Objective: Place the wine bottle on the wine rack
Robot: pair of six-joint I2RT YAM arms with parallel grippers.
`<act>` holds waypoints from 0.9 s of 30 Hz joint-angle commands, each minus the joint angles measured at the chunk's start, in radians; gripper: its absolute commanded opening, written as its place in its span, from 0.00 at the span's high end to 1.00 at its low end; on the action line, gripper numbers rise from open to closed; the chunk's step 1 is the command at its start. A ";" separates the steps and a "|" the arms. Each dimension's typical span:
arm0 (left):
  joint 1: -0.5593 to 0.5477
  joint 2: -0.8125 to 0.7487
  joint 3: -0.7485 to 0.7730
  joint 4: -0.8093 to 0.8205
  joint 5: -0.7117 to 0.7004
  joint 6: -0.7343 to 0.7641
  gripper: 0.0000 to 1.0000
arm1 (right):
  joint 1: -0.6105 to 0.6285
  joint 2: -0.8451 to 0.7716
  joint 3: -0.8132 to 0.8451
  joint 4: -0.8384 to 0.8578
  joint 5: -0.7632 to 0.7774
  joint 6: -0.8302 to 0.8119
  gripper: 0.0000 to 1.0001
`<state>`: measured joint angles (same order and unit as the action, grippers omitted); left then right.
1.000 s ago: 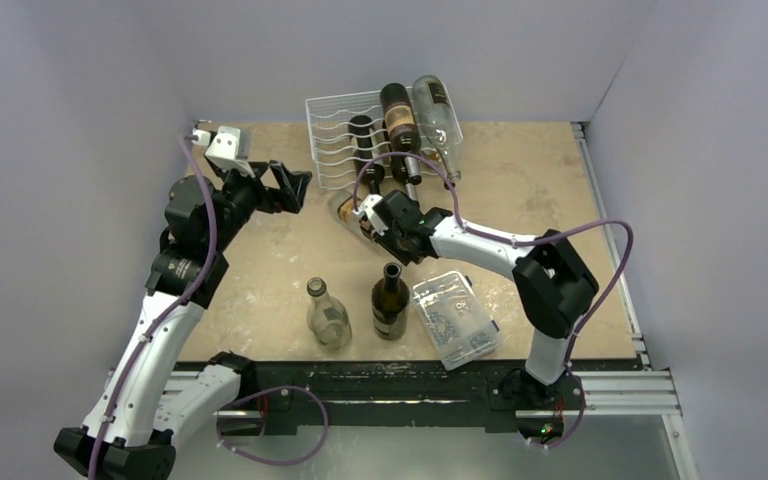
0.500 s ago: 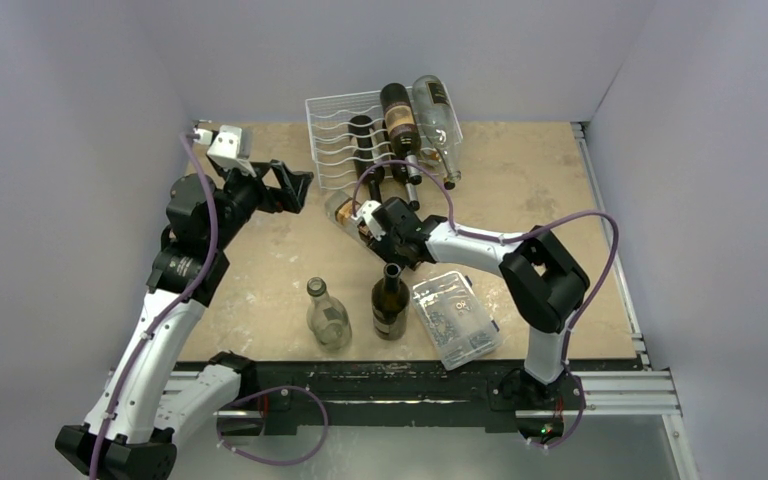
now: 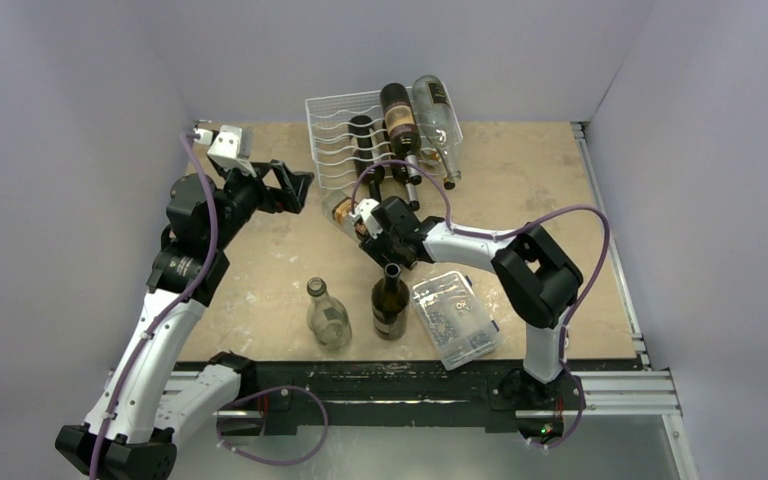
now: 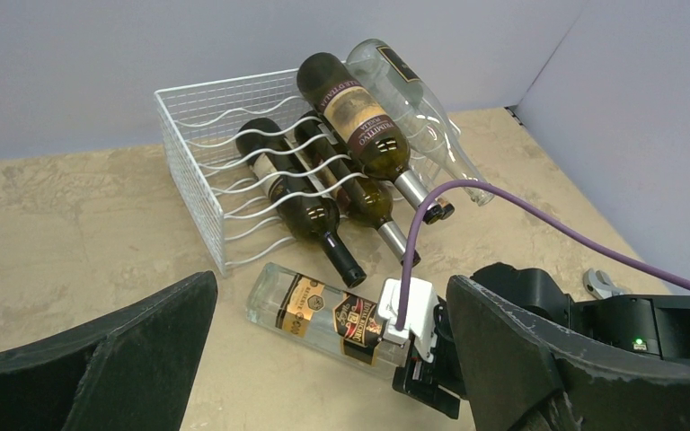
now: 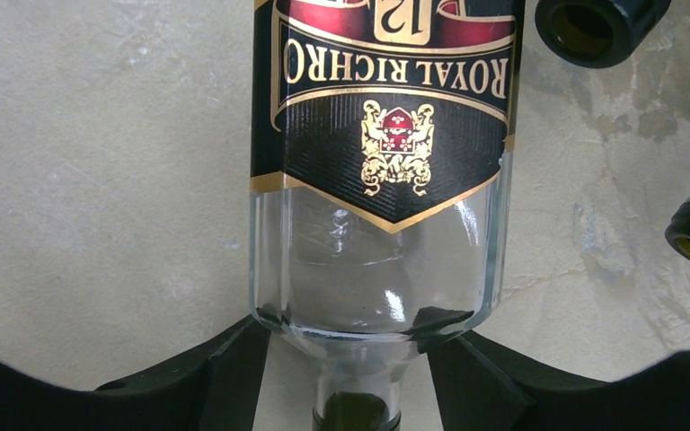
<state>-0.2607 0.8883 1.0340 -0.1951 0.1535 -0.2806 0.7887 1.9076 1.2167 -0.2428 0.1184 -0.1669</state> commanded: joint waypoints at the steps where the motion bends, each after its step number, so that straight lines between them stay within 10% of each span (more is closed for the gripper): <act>1: 0.009 0.002 0.014 0.045 0.017 -0.022 0.00 | -0.001 0.060 -0.003 0.036 -0.017 0.023 0.37; 16: 0.013 0.009 0.015 0.049 0.041 -0.045 0.00 | 0.032 -0.202 -0.054 0.154 -0.056 -0.063 0.99; 27: 0.014 0.010 0.008 0.053 0.030 -0.043 0.00 | 0.031 -0.352 -0.136 0.315 -0.100 0.027 1.00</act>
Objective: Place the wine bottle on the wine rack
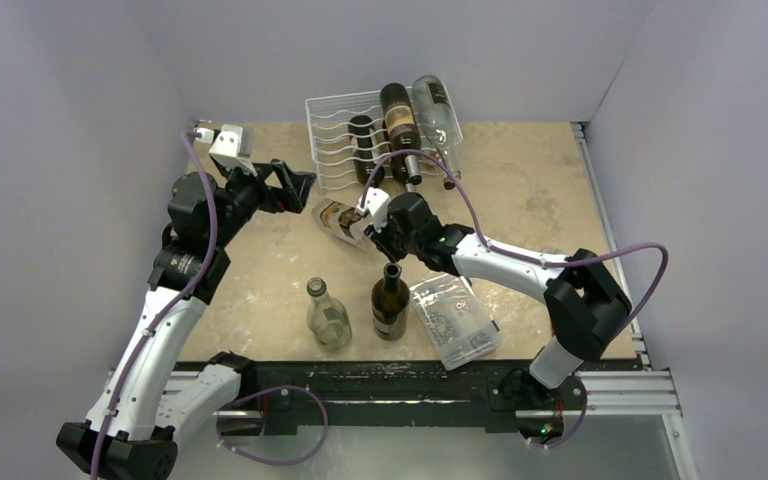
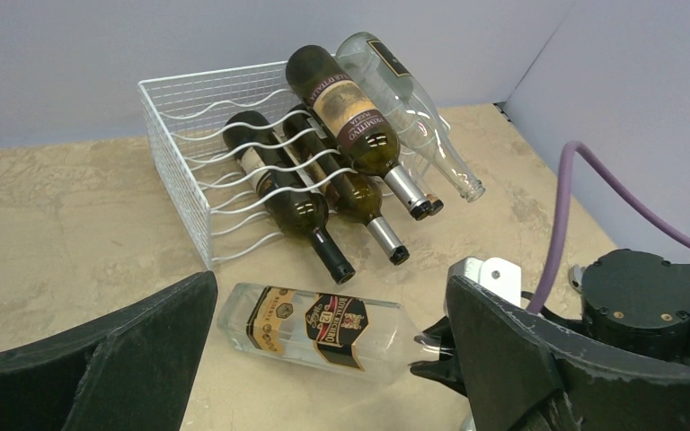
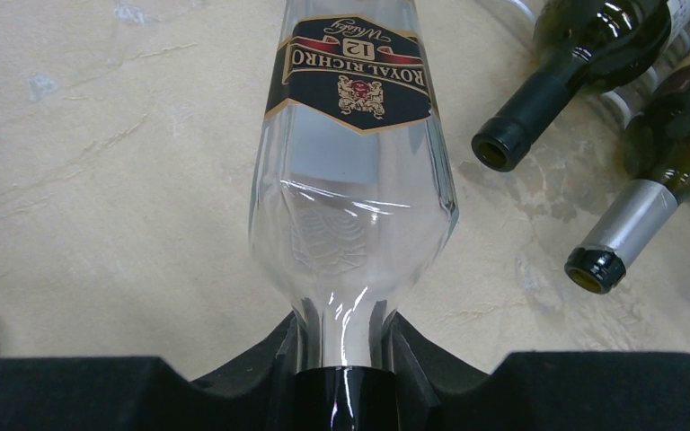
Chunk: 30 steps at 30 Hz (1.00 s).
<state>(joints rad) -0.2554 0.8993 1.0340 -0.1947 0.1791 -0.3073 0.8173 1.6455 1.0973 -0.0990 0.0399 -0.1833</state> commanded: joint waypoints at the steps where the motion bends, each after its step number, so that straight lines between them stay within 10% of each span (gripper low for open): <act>1: 0.010 0.004 0.012 0.053 0.009 -0.020 0.00 | 0.003 -0.102 -0.023 0.177 -0.024 0.046 1.00; 30: 0.022 0.006 0.007 0.052 0.011 -0.037 0.00 | 0.002 -0.412 -0.212 0.508 0.020 0.212 1.00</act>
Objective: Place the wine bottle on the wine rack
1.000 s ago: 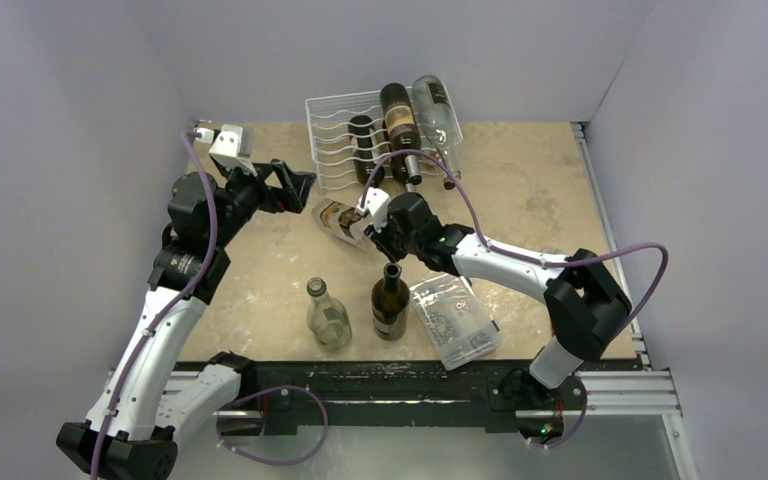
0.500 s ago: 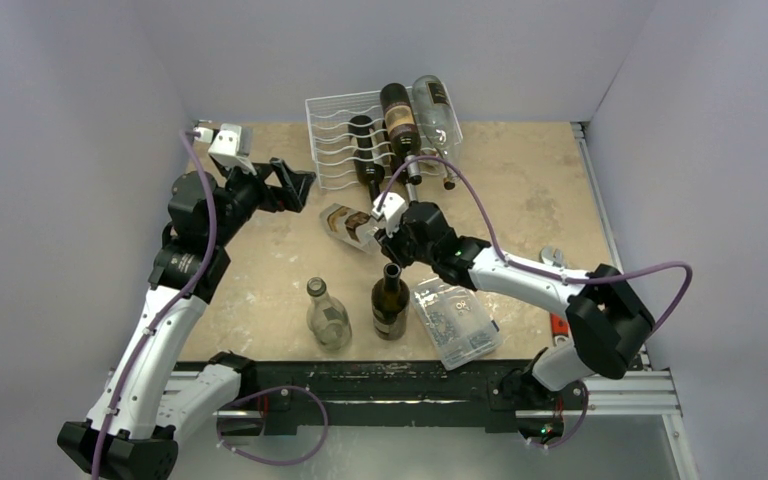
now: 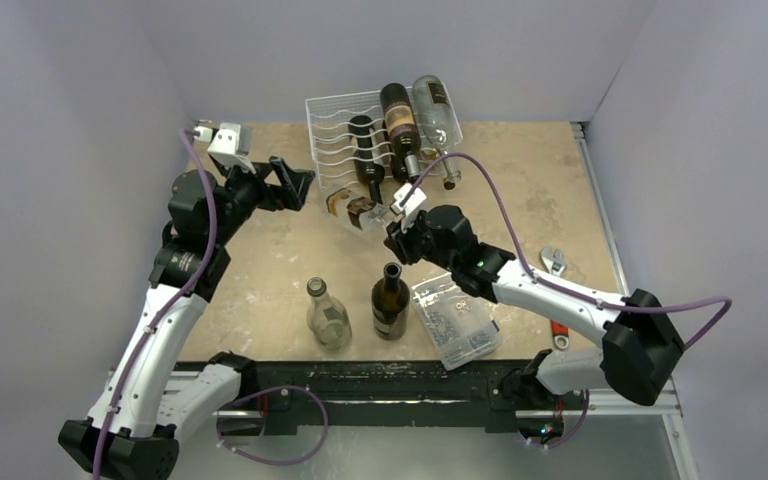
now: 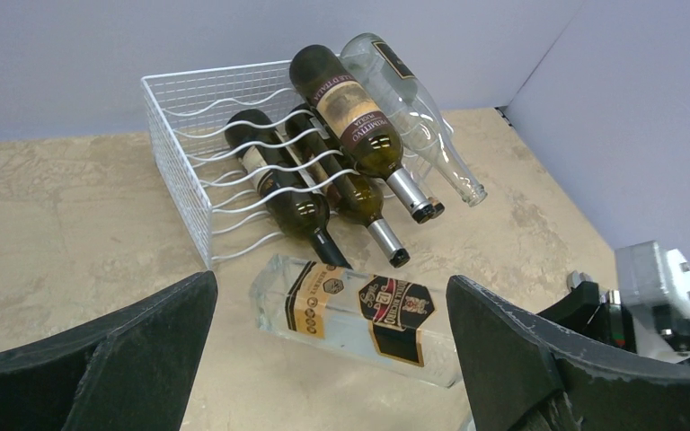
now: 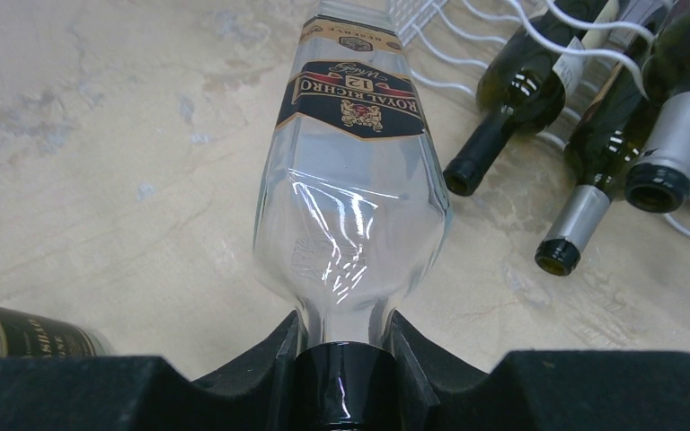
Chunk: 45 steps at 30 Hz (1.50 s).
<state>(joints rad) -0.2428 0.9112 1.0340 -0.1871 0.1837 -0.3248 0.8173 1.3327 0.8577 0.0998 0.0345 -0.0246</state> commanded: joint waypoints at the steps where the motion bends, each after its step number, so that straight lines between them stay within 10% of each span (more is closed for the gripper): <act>1: 0.010 -0.010 0.003 0.047 -0.001 -0.018 0.00 | 0.001 -0.108 0.027 0.319 0.029 0.063 1.00; 45: 0.082 -0.052 -0.020 0.089 0.034 -0.113 0.00 | -0.010 0.463 0.659 0.473 0.665 0.081 1.00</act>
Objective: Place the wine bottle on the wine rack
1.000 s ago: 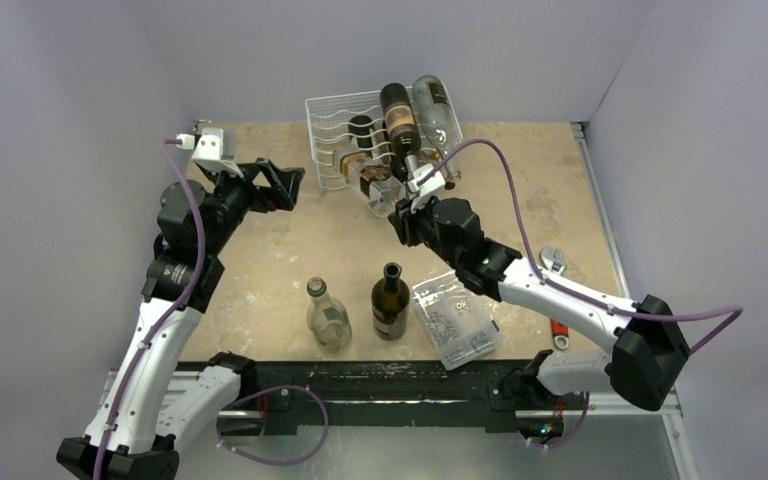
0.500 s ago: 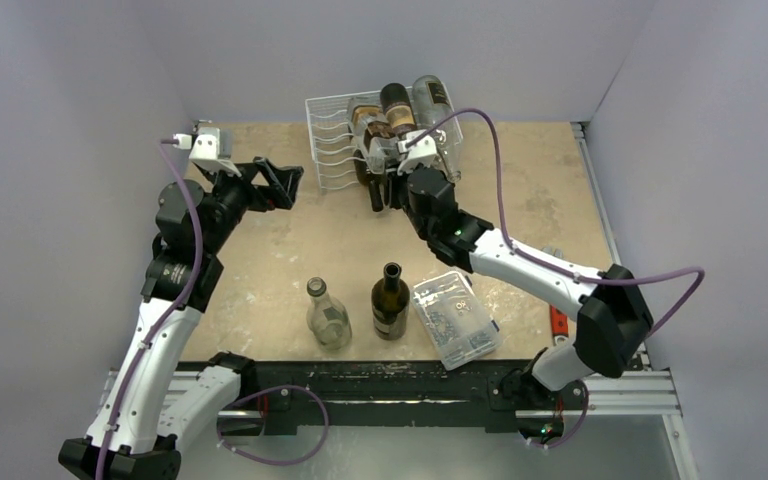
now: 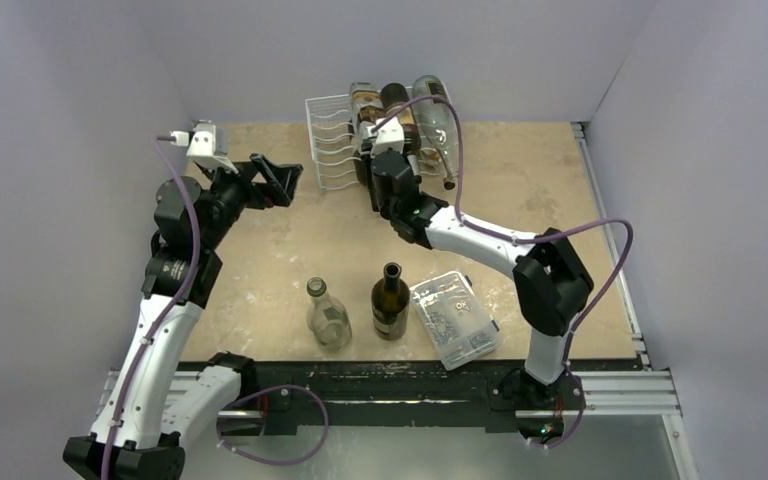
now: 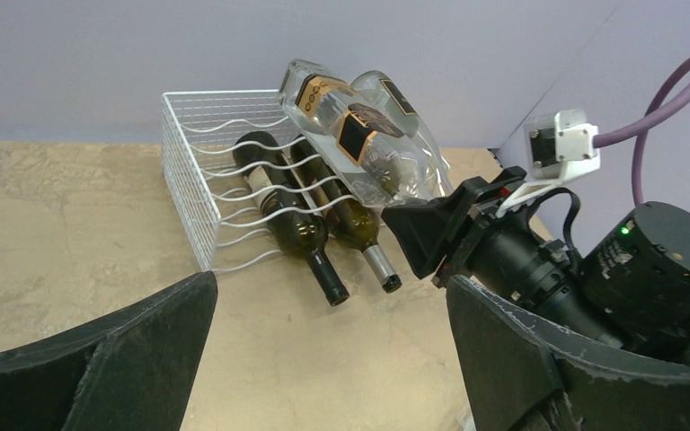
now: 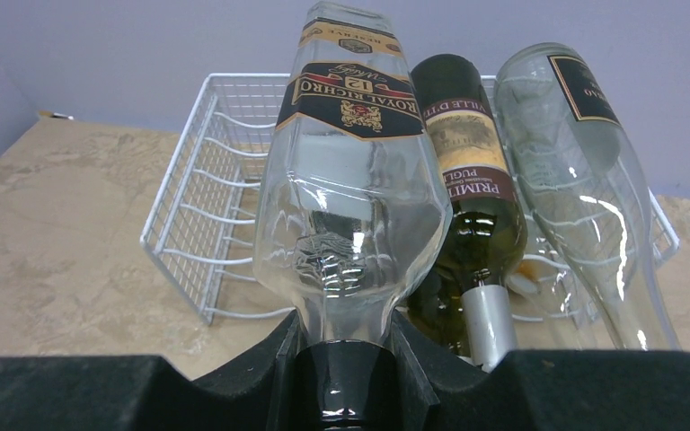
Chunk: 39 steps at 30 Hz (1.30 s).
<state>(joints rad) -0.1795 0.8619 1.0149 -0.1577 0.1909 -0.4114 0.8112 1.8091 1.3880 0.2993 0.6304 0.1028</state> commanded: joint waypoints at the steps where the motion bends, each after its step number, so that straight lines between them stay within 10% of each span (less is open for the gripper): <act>1: 0.023 -0.003 -0.001 0.060 0.029 -0.028 0.00 | -0.004 -0.001 0.136 0.279 0.072 -0.054 1.00; 39: 0.117 0.029 0.003 0.095 0.140 -0.099 0.00 | -0.044 0.282 0.226 0.522 0.072 -0.181 1.00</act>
<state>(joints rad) -0.0723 0.8967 1.0145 -0.1123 0.3119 -0.4980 0.7654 2.1445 1.5692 0.5163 0.6636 -0.0544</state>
